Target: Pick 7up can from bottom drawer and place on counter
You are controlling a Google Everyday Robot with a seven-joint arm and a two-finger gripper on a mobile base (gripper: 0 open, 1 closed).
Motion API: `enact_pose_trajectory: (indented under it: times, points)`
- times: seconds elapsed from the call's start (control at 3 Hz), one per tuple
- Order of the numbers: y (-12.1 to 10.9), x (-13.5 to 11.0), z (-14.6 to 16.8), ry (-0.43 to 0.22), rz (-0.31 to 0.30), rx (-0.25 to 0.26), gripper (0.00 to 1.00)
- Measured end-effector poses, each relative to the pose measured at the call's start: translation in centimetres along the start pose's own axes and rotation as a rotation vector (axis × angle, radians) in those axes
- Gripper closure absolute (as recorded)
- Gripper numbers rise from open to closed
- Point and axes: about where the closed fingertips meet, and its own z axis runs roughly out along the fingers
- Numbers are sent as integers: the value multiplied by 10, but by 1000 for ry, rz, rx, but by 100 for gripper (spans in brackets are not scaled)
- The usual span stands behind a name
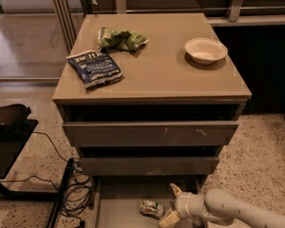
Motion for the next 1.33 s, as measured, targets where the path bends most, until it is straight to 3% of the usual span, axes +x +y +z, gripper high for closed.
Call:
enact_pose_trajectory:
  times: [0.67, 1.33]
  points:
    - [-18, 23, 46, -41, -157, -46, 0]
    - [-16, 58, 90, 39, -208, -60, 0]
